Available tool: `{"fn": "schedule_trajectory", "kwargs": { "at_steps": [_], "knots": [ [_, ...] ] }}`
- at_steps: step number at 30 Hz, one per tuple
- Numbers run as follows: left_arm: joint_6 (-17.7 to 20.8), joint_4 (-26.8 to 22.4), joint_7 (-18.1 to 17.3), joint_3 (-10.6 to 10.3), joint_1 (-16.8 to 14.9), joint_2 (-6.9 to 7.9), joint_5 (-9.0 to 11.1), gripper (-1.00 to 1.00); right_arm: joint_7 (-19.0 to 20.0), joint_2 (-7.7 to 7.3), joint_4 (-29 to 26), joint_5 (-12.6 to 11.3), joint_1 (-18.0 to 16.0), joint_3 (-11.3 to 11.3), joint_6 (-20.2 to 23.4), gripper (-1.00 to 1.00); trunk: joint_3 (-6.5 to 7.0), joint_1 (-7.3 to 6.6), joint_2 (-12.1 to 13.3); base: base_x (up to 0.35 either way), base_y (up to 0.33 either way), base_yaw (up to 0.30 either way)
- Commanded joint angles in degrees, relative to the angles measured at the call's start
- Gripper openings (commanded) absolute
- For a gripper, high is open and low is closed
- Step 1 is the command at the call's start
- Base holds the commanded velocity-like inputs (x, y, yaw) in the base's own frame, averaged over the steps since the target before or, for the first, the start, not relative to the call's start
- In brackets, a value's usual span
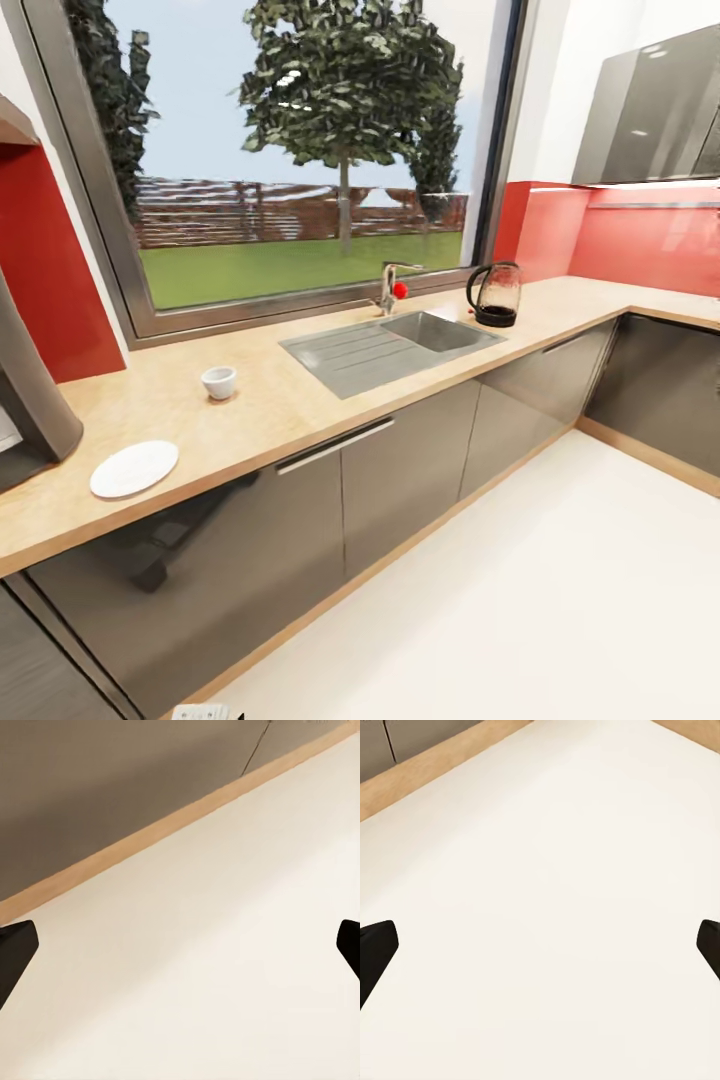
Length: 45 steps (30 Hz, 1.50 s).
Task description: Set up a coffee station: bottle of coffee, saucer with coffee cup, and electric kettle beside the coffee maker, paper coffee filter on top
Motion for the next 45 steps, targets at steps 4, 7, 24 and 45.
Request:
{"fn": "schedule_trajectory", "kwargs": {
  "at_steps": [4, 7, 24, 45],
  "knots": [
    [-0.2, 0.1, -0.1, -0.4, -0.1, 0.06, 0.6, 1.0, 0.3, 0.01, 0.0, -0.1, 0.0, -0.1, -0.1, 1.0, -0.04, 0.0, 0.0, 0.018, -0.01, -0.184],
    [-0.2, 0.1, -0.1, -0.4, -0.1, 0.06, 0.6, 1.0, 0.3, 0.02, 0.0, 0.0, 0.0, -0.1, -0.1, 1.0, -0.04, 0.0, 0.0, 0.075, -0.085, -0.121],
    [-0.2, 0.1, 0.0, -0.4, -0.1, 0.06, 0.6, 1.0, 0.3, 0.1, 0.1, 0.0, 0.0, -0.1, -0.1, 1.0, -0.04, 0.0, 0.0, 0.226, -0.211, -0.011],
    [-0.1, 0.1, 0.0, -0.4, -0.1, -0.02, 0.6, 1.0, 0.3, 0.12, 0.1, -0.1, 0.0, -0.1, -0.1, 1.0, -0.04, 0.0, 0.0, 0.208, -0.248, 0.0]
  ]
}}
